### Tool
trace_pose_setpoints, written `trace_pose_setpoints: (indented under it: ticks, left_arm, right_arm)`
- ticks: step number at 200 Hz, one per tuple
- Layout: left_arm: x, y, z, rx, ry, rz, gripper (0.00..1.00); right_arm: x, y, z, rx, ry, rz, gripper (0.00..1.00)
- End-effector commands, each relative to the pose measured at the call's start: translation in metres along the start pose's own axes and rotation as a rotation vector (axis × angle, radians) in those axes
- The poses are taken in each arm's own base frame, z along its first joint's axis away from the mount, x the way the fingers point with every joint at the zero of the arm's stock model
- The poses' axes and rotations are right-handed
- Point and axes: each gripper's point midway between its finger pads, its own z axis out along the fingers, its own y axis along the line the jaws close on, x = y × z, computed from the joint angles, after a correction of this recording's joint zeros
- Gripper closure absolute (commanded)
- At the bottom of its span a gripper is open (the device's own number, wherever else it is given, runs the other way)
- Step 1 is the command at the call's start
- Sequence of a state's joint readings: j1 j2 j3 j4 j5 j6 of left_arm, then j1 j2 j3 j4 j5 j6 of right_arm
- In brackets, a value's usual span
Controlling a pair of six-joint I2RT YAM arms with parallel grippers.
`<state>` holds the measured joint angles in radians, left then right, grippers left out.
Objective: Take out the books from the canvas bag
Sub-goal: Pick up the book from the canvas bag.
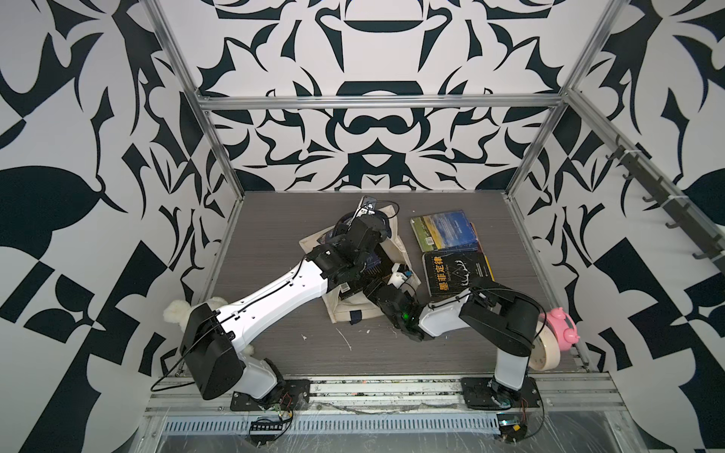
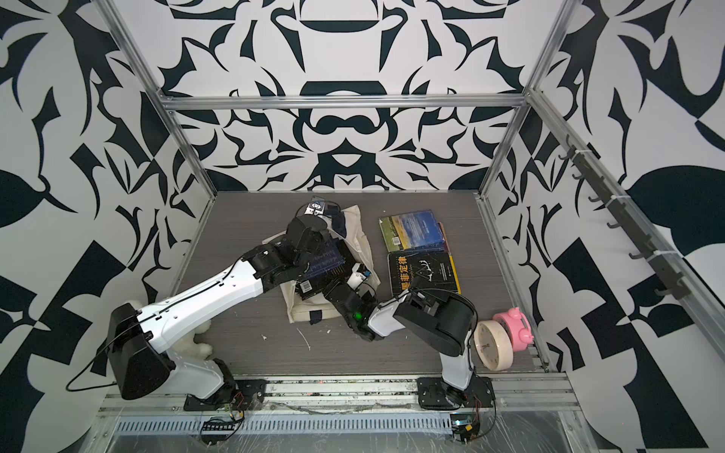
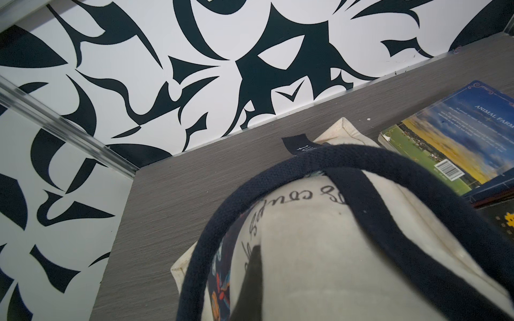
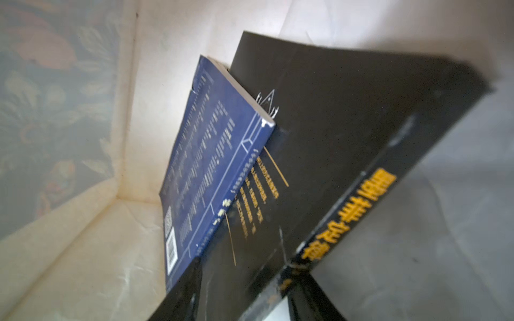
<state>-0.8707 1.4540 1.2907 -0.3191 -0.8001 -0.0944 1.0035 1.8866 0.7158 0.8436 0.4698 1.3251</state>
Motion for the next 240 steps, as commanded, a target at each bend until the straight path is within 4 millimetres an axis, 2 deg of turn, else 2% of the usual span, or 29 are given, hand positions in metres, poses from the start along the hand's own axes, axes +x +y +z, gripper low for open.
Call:
trace_pose_setpoints:
  ticks: [1, 43, 89, 127, 208, 240]
  left_arm:
    - [-0.032, 0.011, -0.013, -0.003, -0.096, -0.109, 1.0]
    - [-0.031, 0.01, -0.013, 0.003, -0.097, -0.114, 1.0]
    - [-0.032, 0.013, -0.014, -0.012, -0.102, -0.112, 1.0]
    - [-0.032, 0.023, -0.012, -0.052, -0.1, -0.119, 1.0]
    - [-0.026, 0.038, -0.003, -0.1, -0.066, -0.148, 1.0]
    - [-0.025, 0.041, -0.001, -0.107, -0.057, -0.156, 1.0]
  right_arm:
    - [-0.013, 0.034, 0.007, -0.122, -0.07, 0.06, 0.49]
    - [-0.01, 0.033, 0.017, -0.168, -0.085, 0.086, 0.53]
    - [-0.016, 0.026, 0.014, -0.121, -0.08, 0.071, 0.84]
    - [-0.008, 0.035, 0.004, -0.119, 0.012, 0.041, 1.0]
    - [-0.017, 0.061, -0.066, -0.11, 0.121, -0.181, 1.0]
    - [-0.015, 0.076, -0.087, -0.179, 0.179, -0.268, 1.0]
